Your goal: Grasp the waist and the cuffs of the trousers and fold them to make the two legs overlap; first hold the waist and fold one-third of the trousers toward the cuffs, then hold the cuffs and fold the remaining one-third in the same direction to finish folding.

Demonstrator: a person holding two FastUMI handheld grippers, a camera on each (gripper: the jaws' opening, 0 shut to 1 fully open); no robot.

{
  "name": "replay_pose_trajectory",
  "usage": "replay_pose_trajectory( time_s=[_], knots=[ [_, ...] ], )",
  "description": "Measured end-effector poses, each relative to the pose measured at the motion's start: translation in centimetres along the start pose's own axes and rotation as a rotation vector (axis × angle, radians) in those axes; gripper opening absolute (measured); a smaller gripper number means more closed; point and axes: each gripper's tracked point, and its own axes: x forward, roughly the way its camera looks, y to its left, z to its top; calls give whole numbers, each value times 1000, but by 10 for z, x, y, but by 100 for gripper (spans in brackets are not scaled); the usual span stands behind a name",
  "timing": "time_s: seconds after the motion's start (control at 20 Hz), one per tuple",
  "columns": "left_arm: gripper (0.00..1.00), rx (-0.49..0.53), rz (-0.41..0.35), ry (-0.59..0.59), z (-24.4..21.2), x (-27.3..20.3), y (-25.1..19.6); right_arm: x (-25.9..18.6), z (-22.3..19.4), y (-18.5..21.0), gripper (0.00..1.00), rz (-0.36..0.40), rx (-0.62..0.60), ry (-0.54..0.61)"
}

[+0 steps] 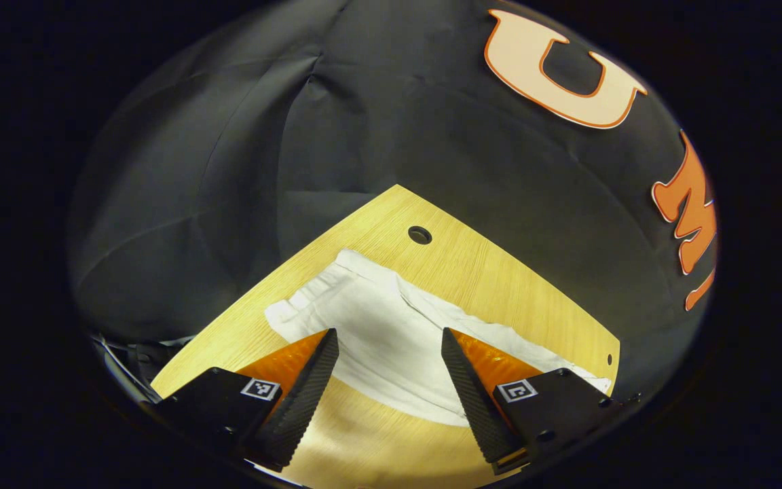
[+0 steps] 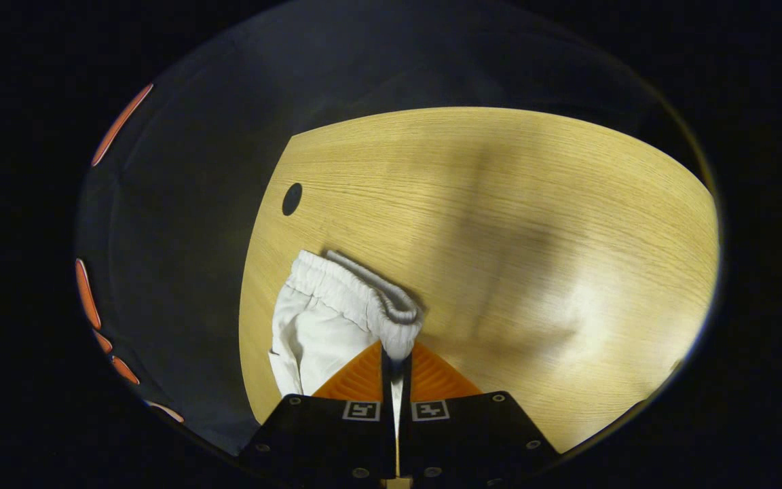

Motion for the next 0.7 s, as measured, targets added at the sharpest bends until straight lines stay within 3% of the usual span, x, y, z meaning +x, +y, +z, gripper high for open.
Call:
replay_pose_trajectory(
  time_s=[0.5,0.7],
  knots=[
    [100,42,-19,-4,-3,-4,6,-39,-14,44,1,179,-220,-82],
    [100,42,-61,20,-1,-3,7,-33,-30,56,1,207,-339,-117]
  ],
)
